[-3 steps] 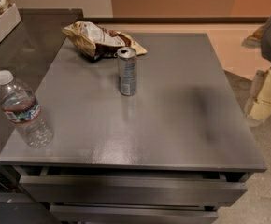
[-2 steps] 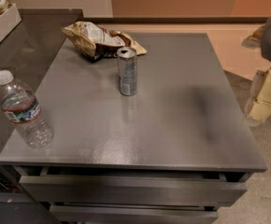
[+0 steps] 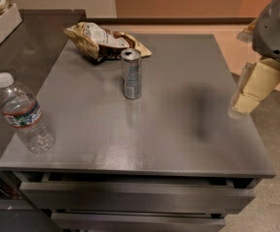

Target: Knock redbull can over

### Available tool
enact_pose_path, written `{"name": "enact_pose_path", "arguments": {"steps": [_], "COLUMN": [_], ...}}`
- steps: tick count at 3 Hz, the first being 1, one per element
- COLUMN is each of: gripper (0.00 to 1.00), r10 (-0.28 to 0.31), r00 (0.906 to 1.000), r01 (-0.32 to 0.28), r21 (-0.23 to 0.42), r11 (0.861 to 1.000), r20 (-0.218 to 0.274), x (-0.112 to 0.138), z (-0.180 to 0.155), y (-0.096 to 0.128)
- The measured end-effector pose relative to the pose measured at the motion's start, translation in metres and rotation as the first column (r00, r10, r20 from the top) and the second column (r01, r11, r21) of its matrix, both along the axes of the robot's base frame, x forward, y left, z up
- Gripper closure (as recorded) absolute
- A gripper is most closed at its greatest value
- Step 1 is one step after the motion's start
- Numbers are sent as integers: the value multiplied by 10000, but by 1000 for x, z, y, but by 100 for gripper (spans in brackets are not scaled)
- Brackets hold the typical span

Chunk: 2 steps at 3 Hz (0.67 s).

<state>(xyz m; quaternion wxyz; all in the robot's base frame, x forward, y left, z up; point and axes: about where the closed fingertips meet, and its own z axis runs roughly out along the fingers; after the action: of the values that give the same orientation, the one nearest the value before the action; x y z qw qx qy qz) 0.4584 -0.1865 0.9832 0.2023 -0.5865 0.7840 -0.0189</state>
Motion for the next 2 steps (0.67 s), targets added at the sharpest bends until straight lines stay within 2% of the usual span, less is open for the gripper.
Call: {"name": "enact_pose_path", "arguments": {"steps": [1, 2], "gripper": [0, 0], "r10": [-253, -805], "r00": [9995, 9964], "r01": [241, 724], "r21": [703, 2219], "r11": [9972, 9724], "r20": [174, 277], "x": [20, 63], "z": [-5, -24], "y": [21, 64]}}
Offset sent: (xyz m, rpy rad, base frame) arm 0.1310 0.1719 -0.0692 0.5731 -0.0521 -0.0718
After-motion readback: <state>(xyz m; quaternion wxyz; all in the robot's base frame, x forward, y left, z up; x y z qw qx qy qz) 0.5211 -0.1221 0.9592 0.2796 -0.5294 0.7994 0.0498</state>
